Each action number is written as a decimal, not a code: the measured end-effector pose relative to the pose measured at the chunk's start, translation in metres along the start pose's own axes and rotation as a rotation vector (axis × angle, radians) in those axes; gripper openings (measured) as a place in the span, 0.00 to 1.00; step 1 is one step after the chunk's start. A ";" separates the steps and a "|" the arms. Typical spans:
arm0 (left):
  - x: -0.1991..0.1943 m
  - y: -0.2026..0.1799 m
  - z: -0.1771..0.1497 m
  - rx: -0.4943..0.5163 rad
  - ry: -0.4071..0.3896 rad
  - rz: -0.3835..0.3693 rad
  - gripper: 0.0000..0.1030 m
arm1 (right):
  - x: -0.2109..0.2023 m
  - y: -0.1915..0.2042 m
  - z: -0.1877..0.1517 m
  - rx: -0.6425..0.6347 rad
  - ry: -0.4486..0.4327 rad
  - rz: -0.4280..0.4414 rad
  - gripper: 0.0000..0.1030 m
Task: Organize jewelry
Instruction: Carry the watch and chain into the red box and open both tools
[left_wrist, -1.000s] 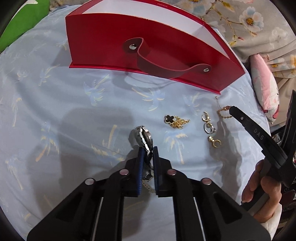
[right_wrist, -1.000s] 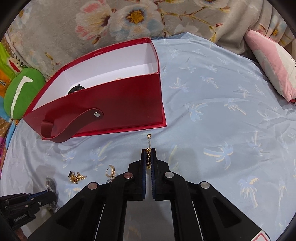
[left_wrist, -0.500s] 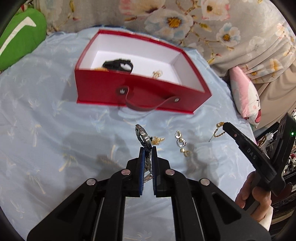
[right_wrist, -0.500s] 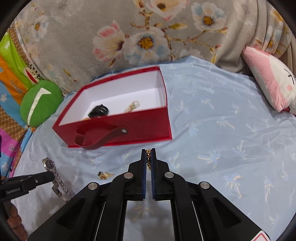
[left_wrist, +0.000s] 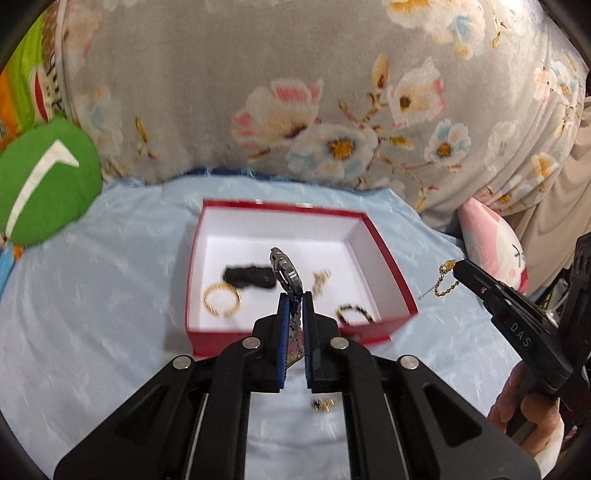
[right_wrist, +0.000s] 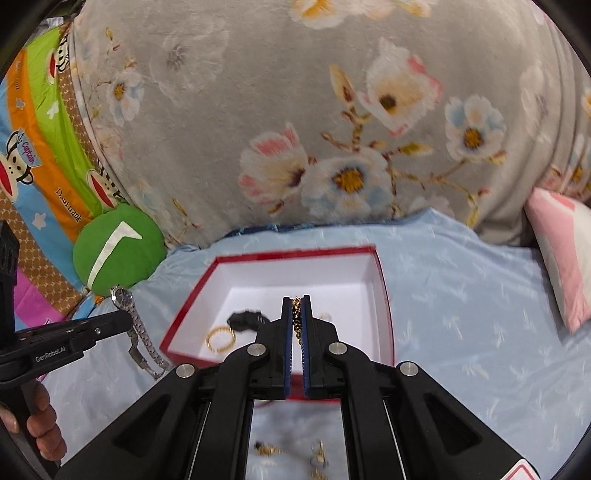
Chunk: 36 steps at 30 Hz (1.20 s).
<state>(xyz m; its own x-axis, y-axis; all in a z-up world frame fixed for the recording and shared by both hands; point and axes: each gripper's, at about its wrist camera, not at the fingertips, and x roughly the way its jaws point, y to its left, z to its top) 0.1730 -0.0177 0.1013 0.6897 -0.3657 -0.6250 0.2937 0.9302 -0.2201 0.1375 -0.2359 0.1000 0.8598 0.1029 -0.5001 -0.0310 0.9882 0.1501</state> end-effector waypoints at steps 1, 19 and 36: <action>0.004 0.000 0.007 0.003 -0.009 0.003 0.06 | 0.008 0.003 0.008 -0.007 -0.001 0.001 0.03; 0.139 0.018 0.031 0.006 0.083 0.112 0.06 | 0.143 0.002 0.006 0.012 0.177 -0.064 0.03; 0.183 0.036 0.007 -0.027 0.158 0.162 0.09 | 0.175 -0.008 -0.020 0.026 0.253 -0.087 0.04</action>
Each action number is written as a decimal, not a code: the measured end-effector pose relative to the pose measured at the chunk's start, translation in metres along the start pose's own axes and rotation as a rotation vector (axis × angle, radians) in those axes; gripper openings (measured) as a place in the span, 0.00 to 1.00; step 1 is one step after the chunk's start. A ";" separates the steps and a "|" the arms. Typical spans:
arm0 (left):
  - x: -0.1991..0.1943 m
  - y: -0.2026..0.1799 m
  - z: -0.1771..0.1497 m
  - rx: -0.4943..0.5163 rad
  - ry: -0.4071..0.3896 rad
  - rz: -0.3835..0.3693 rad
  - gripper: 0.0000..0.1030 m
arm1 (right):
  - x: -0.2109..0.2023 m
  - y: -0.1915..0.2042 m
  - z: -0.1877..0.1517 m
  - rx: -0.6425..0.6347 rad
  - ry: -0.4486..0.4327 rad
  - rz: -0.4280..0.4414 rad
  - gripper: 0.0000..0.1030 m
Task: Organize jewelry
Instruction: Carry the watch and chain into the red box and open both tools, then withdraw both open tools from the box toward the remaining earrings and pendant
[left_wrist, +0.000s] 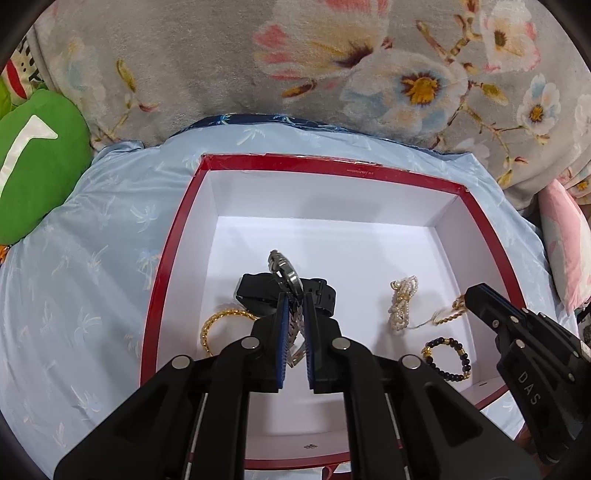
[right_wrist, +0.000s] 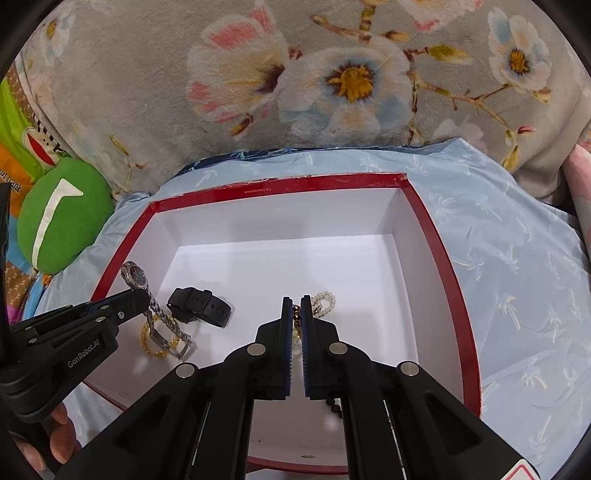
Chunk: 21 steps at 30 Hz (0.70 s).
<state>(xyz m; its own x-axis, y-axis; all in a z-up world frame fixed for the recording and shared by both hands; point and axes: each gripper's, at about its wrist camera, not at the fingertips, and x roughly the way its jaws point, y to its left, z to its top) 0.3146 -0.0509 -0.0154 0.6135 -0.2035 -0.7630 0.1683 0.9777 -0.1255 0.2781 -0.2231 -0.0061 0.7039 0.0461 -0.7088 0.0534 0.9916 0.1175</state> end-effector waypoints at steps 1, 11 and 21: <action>-0.002 0.000 0.000 -0.002 -0.015 0.004 0.08 | -0.001 0.000 0.000 -0.001 -0.008 -0.001 0.07; -0.056 0.007 0.010 -0.028 -0.138 0.019 0.66 | -0.048 -0.007 0.005 0.024 -0.131 -0.020 0.47; -0.132 0.018 -0.046 -0.021 -0.144 -0.029 0.73 | -0.140 -0.034 -0.049 0.036 -0.177 0.010 0.48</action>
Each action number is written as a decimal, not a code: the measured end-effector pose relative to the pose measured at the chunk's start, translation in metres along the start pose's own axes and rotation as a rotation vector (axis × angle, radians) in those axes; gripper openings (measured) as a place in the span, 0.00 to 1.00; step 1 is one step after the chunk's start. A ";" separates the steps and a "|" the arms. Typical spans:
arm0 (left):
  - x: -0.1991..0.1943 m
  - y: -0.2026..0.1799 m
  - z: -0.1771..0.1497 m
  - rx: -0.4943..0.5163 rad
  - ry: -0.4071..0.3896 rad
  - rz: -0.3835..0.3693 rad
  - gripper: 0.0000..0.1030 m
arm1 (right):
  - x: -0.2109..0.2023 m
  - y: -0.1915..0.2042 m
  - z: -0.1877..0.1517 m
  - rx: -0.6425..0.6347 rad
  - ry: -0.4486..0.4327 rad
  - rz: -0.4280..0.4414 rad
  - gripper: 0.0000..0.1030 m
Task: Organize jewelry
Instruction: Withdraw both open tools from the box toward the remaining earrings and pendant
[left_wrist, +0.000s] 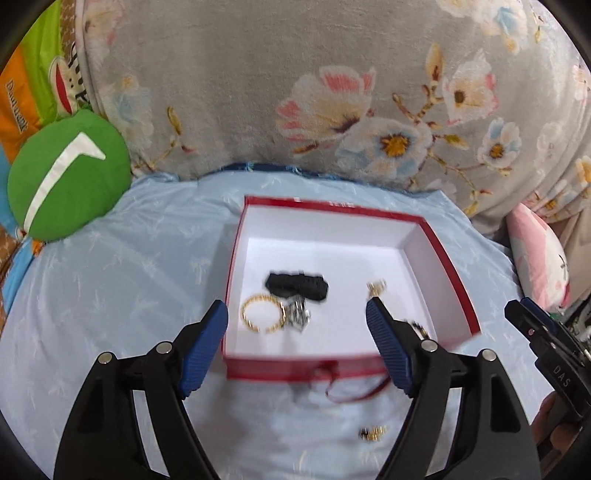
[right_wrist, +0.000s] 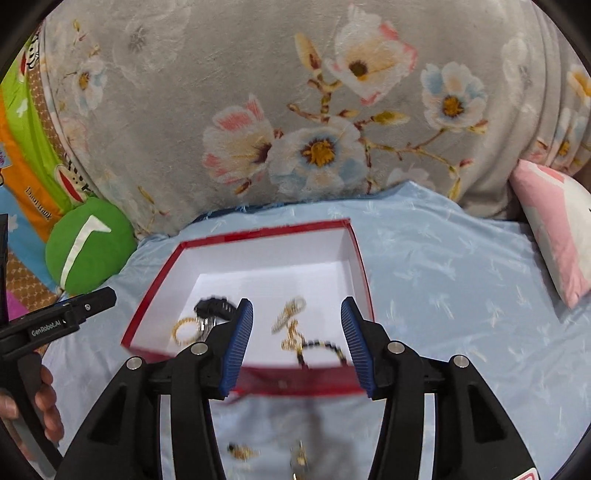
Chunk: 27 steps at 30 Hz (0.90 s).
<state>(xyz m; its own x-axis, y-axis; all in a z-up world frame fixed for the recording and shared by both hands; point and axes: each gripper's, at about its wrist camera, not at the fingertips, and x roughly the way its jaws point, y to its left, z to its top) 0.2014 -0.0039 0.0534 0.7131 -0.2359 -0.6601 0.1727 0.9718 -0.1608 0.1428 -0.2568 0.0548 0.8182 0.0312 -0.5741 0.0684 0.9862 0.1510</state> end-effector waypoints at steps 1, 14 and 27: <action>-0.004 0.001 -0.012 0.003 0.013 -0.003 0.73 | -0.006 -0.002 -0.008 -0.004 0.007 -0.002 0.48; 0.021 -0.006 -0.147 -0.016 0.284 -0.016 0.72 | -0.026 -0.022 -0.134 -0.019 0.211 -0.064 0.44; 0.070 -0.065 -0.145 0.083 0.317 -0.031 0.65 | -0.005 -0.015 -0.164 -0.002 0.286 -0.015 0.29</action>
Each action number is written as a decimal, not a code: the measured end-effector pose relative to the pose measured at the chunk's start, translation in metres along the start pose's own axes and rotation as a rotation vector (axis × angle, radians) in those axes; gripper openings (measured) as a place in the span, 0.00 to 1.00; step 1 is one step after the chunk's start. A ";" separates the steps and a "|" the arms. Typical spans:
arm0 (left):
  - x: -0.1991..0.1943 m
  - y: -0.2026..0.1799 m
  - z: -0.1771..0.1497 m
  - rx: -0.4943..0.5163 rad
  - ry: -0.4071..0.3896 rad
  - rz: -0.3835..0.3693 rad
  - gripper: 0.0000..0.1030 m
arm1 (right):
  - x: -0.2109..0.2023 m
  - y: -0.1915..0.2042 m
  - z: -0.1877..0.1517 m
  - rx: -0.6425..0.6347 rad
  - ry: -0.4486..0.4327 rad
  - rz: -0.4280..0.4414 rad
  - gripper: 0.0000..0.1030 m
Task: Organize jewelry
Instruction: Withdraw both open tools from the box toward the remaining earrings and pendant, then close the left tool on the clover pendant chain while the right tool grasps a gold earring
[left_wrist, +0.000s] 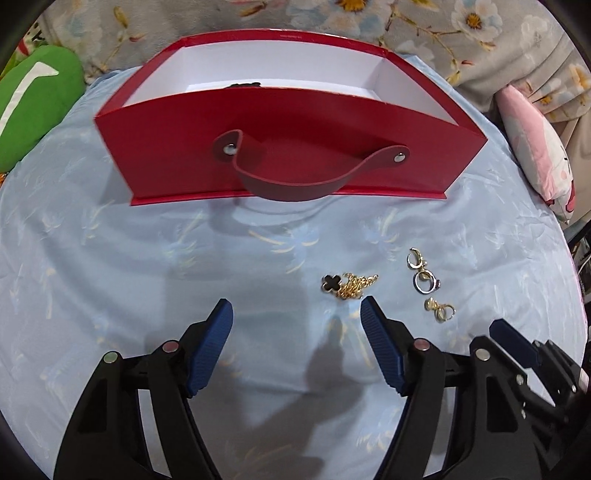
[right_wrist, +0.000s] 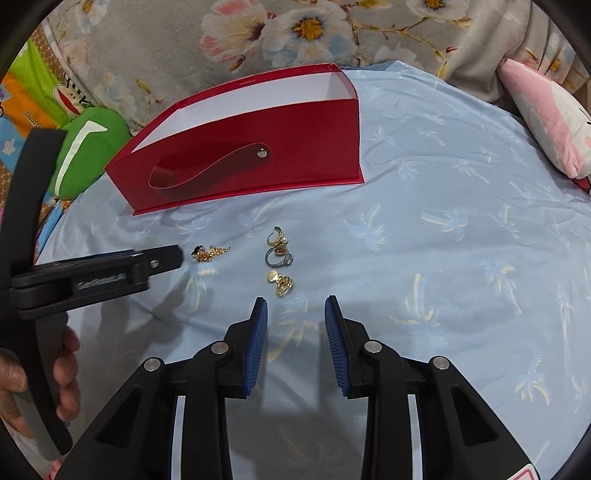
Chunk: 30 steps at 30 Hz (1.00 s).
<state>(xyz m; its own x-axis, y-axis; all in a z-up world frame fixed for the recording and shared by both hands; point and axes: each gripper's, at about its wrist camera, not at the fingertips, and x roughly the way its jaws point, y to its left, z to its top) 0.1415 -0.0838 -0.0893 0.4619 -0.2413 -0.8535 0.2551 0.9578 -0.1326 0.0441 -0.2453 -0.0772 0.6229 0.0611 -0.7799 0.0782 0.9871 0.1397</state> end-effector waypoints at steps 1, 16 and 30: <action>0.004 -0.002 0.001 0.000 0.005 0.001 0.65 | 0.001 -0.001 0.000 0.003 0.003 0.002 0.29; 0.026 -0.020 0.015 0.031 0.010 0.014 0.42 | 0.012 -0.016 0.017 0.043 0.011 0.004 0.29; 0.013 0.000 0.008 0.020 0.022 -0.060 0.02 | 0.046 0.000 0.037 0.028 0.062 0.034 0.21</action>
<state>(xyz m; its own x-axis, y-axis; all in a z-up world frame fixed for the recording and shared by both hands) 0.1543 -0.0887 -0.0968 0.4265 -0.2948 -0.8551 0.2987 0.9383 -0.1744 0.1019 -0.2481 -0.0906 0.5762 0.1049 -0.8106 0.0797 0.9798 0.1834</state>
